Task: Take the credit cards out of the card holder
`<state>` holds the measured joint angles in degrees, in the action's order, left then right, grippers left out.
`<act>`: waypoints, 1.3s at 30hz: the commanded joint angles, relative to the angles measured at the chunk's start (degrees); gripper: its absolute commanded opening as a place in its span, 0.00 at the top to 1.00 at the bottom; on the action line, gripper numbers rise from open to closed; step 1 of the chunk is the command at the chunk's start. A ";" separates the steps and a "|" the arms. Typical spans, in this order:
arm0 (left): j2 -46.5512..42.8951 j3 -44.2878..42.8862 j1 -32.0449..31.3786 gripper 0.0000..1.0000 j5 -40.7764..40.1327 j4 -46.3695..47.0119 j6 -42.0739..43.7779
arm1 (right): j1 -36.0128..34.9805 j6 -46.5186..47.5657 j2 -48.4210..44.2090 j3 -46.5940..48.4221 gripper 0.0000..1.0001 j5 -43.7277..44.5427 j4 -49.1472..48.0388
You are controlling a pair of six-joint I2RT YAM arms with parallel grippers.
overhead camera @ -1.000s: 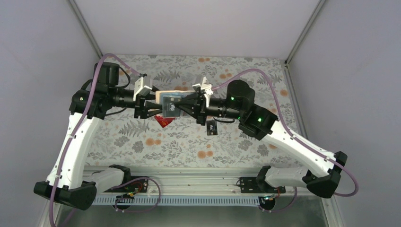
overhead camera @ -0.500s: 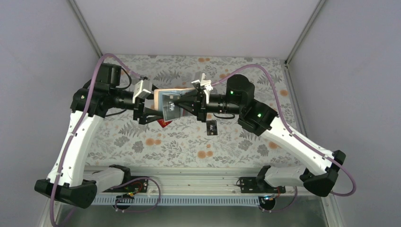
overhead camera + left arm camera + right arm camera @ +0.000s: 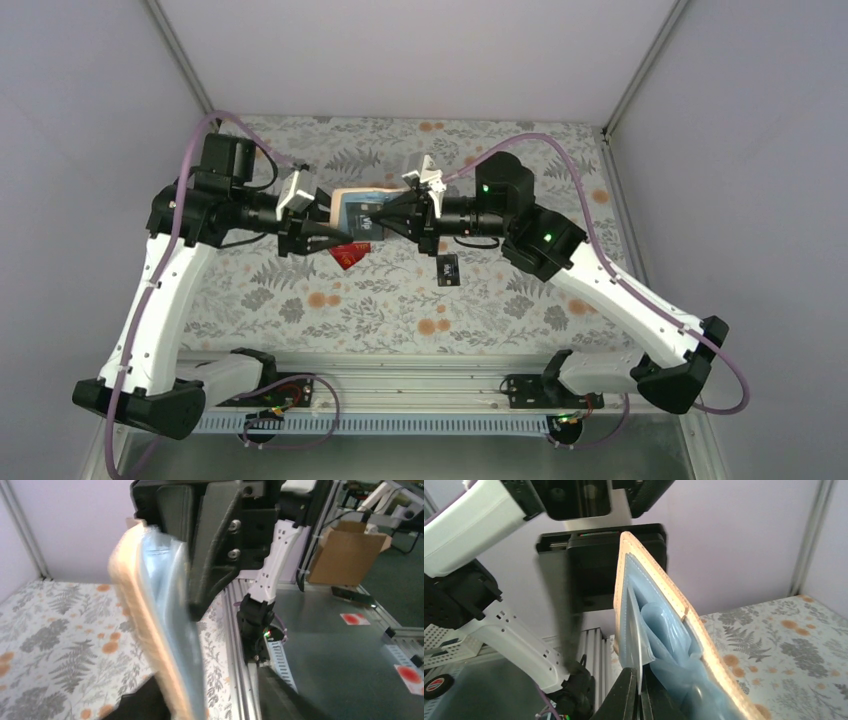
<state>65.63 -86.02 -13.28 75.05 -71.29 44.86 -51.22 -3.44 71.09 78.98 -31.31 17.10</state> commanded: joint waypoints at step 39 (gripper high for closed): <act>-0.57 2.00 -0.35 0.98 1.43 8.72 -7.82 | 5.61 2.55 0.98 -5.19 0.82 -6.49 -3.66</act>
<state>65.69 -82.61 -13.28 71.85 -62.65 35.53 -46.04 -0.56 70.57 71.75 -39.44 15.07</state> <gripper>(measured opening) 0.063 0.202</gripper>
